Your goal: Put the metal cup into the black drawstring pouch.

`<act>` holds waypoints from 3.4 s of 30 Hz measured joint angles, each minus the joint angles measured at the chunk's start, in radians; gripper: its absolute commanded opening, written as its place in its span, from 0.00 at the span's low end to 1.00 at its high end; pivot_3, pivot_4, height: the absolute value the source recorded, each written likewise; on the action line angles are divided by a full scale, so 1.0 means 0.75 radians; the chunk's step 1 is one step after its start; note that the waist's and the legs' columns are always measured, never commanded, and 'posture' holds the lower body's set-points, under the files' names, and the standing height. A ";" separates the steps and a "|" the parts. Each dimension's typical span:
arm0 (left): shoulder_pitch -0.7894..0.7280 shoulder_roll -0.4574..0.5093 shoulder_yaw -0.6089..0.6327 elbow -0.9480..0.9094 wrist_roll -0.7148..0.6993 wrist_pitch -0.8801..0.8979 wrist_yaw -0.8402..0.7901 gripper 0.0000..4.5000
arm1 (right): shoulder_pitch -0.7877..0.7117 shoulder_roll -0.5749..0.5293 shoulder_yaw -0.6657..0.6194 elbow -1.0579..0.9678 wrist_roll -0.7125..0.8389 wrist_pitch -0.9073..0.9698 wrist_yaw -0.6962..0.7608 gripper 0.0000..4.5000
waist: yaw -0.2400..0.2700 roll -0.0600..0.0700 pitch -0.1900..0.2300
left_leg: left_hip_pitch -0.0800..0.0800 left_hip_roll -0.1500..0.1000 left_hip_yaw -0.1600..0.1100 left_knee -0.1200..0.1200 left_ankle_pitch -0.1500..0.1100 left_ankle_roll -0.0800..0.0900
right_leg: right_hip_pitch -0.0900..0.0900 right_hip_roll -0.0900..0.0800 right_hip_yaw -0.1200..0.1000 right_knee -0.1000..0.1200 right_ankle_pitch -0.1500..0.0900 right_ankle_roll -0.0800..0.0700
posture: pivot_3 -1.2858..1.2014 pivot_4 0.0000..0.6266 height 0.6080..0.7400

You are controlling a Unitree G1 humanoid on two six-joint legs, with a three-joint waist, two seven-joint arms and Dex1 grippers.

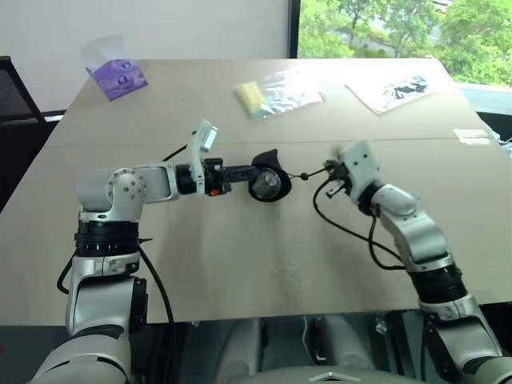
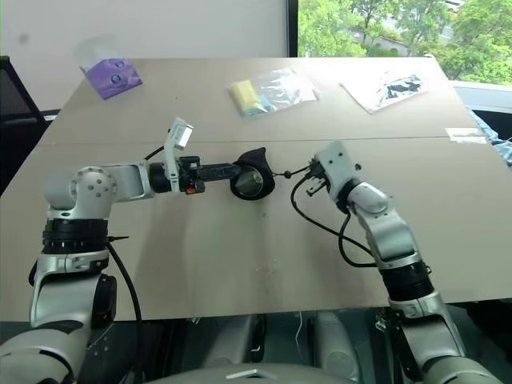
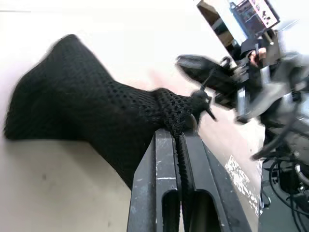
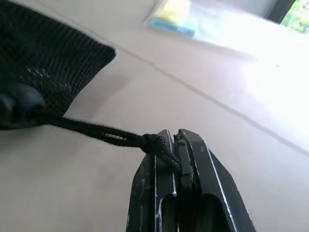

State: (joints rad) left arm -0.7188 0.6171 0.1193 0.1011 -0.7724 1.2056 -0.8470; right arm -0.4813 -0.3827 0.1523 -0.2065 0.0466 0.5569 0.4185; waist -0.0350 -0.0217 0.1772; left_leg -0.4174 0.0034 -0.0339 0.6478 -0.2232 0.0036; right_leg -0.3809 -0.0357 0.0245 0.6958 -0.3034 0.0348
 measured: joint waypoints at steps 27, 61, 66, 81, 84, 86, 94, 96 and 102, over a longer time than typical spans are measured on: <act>-0.332 -0.471 -0.331 0.104 0.375 -0.848 -0.161 0.37 | -0.583 -0.377 0.139 -0.541 -0.055 0.611 0.191 0.00 | 0.023 0.002 0.001 | -0.002 -0.001 0.000 0.001 -0.004 0.007 | 0.000 0.003 -0.006 -0.002 0.000 0.000 | 0.52 0.24 1.00; -0.243 -0.384 -0.274 0.252 0.501 -0.952 -0.111 0.04 | -0.897 -0.365 -0.191 0.053 -0.102 0.453 -0.077 0.00 | 0.031 0.007 0.005 | -0.023 -0.001 0.002 0.003 0.000 0.001 | -0.021 0.003 -0.005 0.002 0.000 0.000 | 0.52 0.24 1.00; -0.274 -0.366 -0.277 0.261 0.509 -0.985 -0.096 0.04 | -0.832 -0.366 -0.250 0.078 -0.100 0.436 -0.156 0.00 | 0.027 0.007 0.005 | -0.022 -0.001 0.002 0.002 0.000 0.001 | -0.021 0.003 -0.005 0.001 0.000 0.000 | 0.52 0.24 1.00; -0.399 -0.266 -0.533 0.427 0.847 -1.264 -0.065 0.04 | -0.025 -0.246 -0.586 -0.193 0.103 0.442 -0.160 0.00 | 0.041 0.007 0.002 | -0.022 -0.002 0.001 0.003 0.000 0.001 | -0.017 0.003 -0.007 0.000 0.000 0.000 | 0.52 0.24 1.00; -0.230 -0.330 -0.645 0.401 0.937 -1.297 -0.017 0.28 | 0.194 -0.201 -0.598 -0.176 0.140 0.401 -0.153 0.00 | 0.025 0.009 0.003 | -0.022 -0.002 0.004 0.002 0.000 0.002 | -0.021 0.003 -0.003 0.002 0.000 0.000 | 0.52 0.24 1.00; -0.123 -0.365 -0.655 0.372 0.954 -1.289 0.018 0.44 | 0.316 -0.168 -0.669 -0.167 0.166 0.361 -0.138 0.00 | 0.022 0.009 0.003 | -0.020 -0.001 0.004 0.002 0.000 0.002 | -0.020 0.005 -0.003 0.003 0.000 0.000 | 0.52 0.24 1.00; 0.152 -0.348 -0.368 -0.019 0.749 -1.070 0.087 1.00 | 0.831 -0.166 -0.694 -0.360 0.293 0.102 0.120 0.57 | 0.017 0.014 0.000 | -0.012 0.000 0.005 0.008 -0.003 0.008 | -0.014 0.006 -0.001 0.011 0.000 0.001 | 0.52 0.24 1.00; 0.262 -0.334 -0.266 -0.108 0.656 -1.019 0.093 1.00 | 0.980 -0.174 -0.688 -0.432 0.313 0.053 0.183 0.66 | 0.022 0.015 0.000 | -0.010 0.002 0.000 0.006 -0.003 0.008 | -0.009 0.007 -0.001 0.007 0.000 0.000 | 0.52 0.24 1.00; 0.545 -0.283 0.031 -0.303 0.497 -1.002 0.148 1.00 | 1.154 -0.113 -0.809 -0.557 0.535 -0.123 0.335 0.66 | 0.024 0.013 -0.001 | 0.006 0.003 0.003 0.006 -0.005 0.009 | 0.010 0.003 -0.001 -0.001 0.000 0.000 | 0.52 0.24 1.00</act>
State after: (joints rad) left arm -0.3099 0.4045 0.1424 -0.1263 -0.3999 0.4538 -0.7360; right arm 0.3844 -0.4671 -0.4542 -0.6245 0.4479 0.4647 0.6700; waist -0.0168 -0.0122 0.1766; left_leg -0.4127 0.0055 -0.0320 0.6520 -0.2267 0.0103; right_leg -0.3738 -0.0337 0.0237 0.6954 -0.3034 0.0351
